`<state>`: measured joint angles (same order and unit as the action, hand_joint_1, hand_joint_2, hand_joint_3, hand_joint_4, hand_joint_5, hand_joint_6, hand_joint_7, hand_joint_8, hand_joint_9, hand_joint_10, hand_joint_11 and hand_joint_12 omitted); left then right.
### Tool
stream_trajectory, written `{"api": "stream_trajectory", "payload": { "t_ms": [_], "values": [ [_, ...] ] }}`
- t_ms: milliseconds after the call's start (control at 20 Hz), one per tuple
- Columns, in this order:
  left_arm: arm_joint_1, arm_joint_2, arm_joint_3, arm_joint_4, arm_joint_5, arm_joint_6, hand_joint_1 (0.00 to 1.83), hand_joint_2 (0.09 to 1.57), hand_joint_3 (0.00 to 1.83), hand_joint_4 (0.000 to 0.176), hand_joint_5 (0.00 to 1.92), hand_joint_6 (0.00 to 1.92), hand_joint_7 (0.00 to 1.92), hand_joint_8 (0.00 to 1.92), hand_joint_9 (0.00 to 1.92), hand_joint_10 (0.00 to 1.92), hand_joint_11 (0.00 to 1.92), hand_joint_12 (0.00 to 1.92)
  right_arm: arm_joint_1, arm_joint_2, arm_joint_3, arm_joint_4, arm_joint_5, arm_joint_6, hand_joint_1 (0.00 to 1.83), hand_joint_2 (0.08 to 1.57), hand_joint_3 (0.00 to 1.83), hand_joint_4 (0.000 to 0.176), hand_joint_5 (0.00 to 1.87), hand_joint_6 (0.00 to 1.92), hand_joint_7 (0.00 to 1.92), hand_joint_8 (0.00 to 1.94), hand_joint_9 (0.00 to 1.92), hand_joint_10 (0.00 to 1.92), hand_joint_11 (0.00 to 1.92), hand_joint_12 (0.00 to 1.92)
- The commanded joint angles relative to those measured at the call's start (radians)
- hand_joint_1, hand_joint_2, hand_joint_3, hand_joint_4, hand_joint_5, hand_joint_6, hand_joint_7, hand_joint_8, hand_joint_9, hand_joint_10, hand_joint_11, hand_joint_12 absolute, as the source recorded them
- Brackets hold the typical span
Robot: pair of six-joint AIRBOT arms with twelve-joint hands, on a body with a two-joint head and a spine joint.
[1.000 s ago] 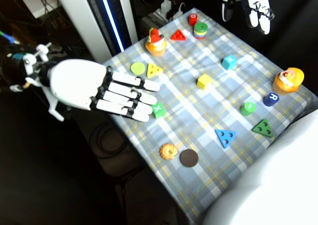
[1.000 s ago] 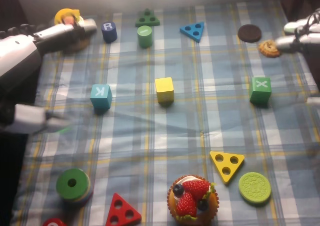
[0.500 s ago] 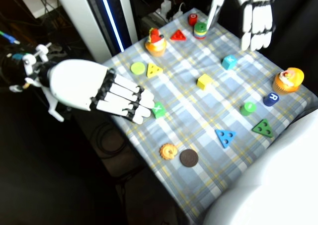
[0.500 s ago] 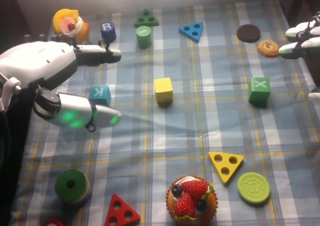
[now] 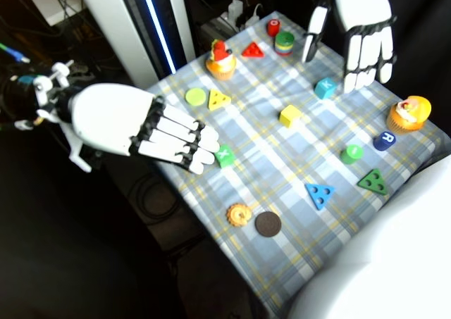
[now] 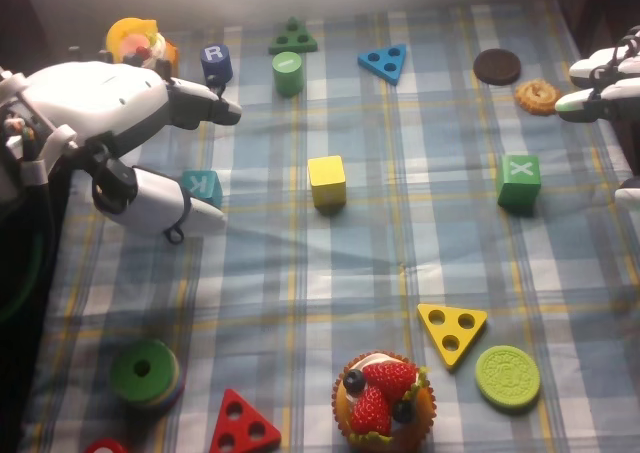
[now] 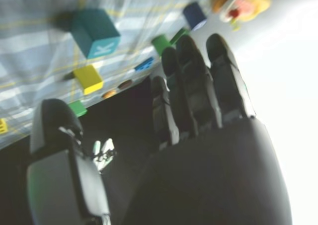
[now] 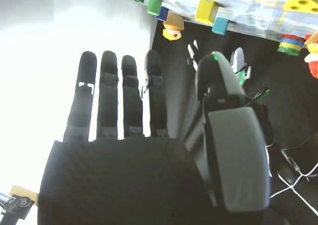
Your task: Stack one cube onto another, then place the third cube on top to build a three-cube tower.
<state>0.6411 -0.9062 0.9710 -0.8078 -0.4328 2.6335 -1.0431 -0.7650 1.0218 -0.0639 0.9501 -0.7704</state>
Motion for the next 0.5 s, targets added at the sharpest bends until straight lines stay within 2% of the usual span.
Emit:
{"api": "stream_trajectory", "payload": {
  "t_ms": [0, 150, 200, 350, 450],
  "values": [
    [-0.014, -0.004, 0.01, 0.005, -0.068, 0.026, 0.77, 0.94, 0.01, 0.169, 0.49, 0.0, 0.62, 0.01, 0.59, 0.01, 0.31, 0.08, 0.015, -0.002, 0.003, 0.02, 0.11, 0.004, 0.66, 1.23, 0.0, 0.0, 0.52, 0.0, 0.4, 0.01, 0.41, 0.01, 0.07, 0.97],
    [-0.014, -0.01, 0.022, -0.014, -0.053, 0.046, 0.8, 0.98, 0.01, 0.163, 0.56, 0.01, 0.7, 0.01, 0.66, 0.01, 0.31, 0.05, 0.015, -0.003, 0.003, 0.019, 0.107, 0.004, 0.67, 1.23, 0.0, 0.0, 0.52, 0.0, 0.41, 0.01, 0.43, 0.01, 0.08, 0.97],
    [-0.014, -0.011, 0.025, -0.018, -0.047, 0.048, 0.81, 0.99, 0.01, 0.167, 0.57, 0.01, 0.71, 0.01, 0.67, 0.01, 0.29, 0.04, 0.015, -0.003, 0.003, 0.018, 0.106, 0.004, 0.67, 1.23, 0.0, 0.0, 0.51, 0.0, 0.41, 0.0, 0.42, 0.01, 0.08, 0.97],
    [-0.014, -0.022, 0.038, -0.044, -0.029, 0.081, 0.83, 1.02, 0.01, 0.118, 0.64, 0.01, 0.77, 0.01, 0.71, 0.01, 0.32, 0.04, 0.015, -0.005, 0.004, 0.018, 0.105, 0.004, 0.66, 1.23, 0.0, 0.0, 0.5, 0.0, 0.42, 0.0, 0.43, 0.01, 0.08, 0.99],
    [-0.012, -0.031, 0.046, -0.055, -0.022, 0.088, 0.84, 1.01, 0.01, 0.112, 0.66, 0.01, 0.78, 0.01, 0.72, 0.01, 0.33, 0.04, 0.015, -0.005, 0.005, 0.017, 0.105, 0.005, 0.66, 1.23, 0.0, 0.0, 0.5, 0.0, 0.42, 0.0, 0.44, 0.01, 0.08, 0.99]
  ]
}}
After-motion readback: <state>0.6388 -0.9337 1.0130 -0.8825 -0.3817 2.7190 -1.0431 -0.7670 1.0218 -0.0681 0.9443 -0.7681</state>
